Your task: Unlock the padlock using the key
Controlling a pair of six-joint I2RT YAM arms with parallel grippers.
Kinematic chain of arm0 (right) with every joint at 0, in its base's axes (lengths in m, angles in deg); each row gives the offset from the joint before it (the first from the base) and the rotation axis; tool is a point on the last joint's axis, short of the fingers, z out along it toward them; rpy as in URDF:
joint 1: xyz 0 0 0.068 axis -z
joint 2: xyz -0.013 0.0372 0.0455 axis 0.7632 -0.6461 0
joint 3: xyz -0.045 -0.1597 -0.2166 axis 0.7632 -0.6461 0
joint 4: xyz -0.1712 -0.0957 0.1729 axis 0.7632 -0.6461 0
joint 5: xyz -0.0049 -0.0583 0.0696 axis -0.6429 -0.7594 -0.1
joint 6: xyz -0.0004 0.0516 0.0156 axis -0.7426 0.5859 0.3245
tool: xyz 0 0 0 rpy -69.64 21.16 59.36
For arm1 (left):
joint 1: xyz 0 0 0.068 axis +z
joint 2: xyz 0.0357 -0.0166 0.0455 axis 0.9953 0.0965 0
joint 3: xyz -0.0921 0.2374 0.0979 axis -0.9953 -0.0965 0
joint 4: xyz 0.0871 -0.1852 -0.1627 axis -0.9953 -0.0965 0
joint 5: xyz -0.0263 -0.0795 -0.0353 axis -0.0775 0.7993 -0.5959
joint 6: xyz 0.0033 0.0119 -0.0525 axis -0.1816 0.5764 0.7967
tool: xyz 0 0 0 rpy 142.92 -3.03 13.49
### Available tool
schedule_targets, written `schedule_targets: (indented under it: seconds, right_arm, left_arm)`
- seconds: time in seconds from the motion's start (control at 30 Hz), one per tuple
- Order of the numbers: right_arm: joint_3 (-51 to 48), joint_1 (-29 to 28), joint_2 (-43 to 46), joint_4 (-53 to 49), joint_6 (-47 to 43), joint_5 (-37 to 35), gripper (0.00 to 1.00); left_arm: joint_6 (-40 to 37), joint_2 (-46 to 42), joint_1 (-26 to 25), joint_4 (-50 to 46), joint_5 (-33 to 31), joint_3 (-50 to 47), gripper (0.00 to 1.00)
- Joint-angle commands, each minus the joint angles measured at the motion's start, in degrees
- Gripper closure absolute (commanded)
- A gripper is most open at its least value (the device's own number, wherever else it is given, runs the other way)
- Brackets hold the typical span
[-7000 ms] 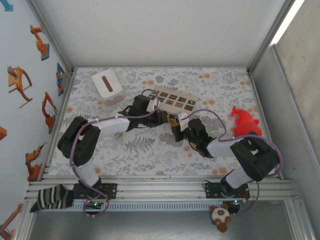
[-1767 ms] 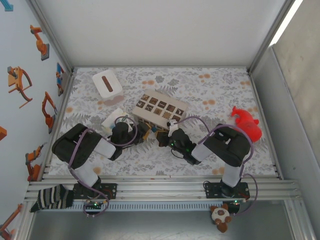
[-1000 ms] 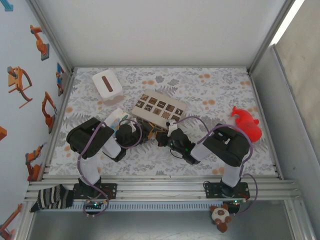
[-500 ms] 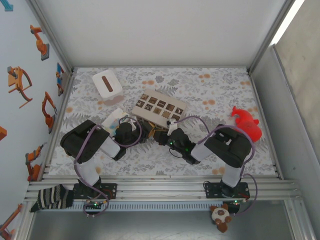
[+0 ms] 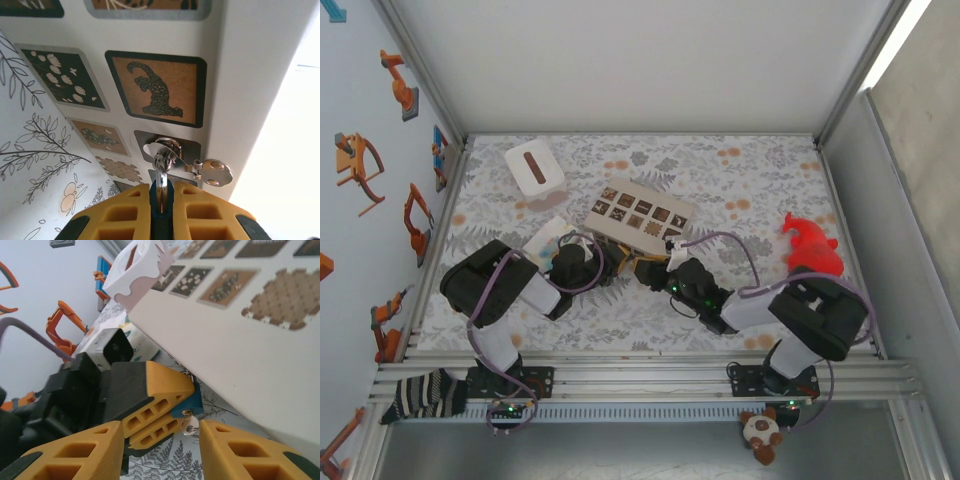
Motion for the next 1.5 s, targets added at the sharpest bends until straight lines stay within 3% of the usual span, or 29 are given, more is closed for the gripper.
schedule_targets:
  seconds: [0.0,0.13,0.2,0.37,0.6,1.07,1.47]
  right_arm:
    - [3.08,-0.5,8.81,-18.32,-15.7,0.24,0.57]
    - [7.53,-2.31,16.06,-37.46,-37.35,0.41,0.57]
    - [7.75,-3.01,18.62,-42.07,-46.42,-0.05,0.57]
    - [6.77,-5.6,23.16,-45.85,-66.32,-6.01,0.58]
    - [6.39,-7.93,21.45,-43.1,-82.1,-12.32,0.53]
    - [8.73,-8.22,7.96,-27.91,-86.5,-13.05,0.45]
    - [14.25,-3.72,-1.8,-23.86,-84.92,-5.65,0.49]
  left_arm:
    - [0.69,-2.59,-0.13,-1.74,0.69,1.51,0.95]
    - [1.93,-4.13,-0.13,-4.0,1.13,2.31,0.96]
    - [1.94,-5.11,-0.12,-6.27,1.63,3.01,0.97]
    - [1.85,-7.85,-0.12,-11.26,1.58,3.75,1.0]
    - [2.25,-10.24,-0.12,-15.22,2.43,5.56,1.0]
    - [4.13,-10.72,-0.23,-15.84,3.71,7.05,1.0]
    - [5.48,-10.45,-0.57,-16.33,3.66,7.8,1.0]
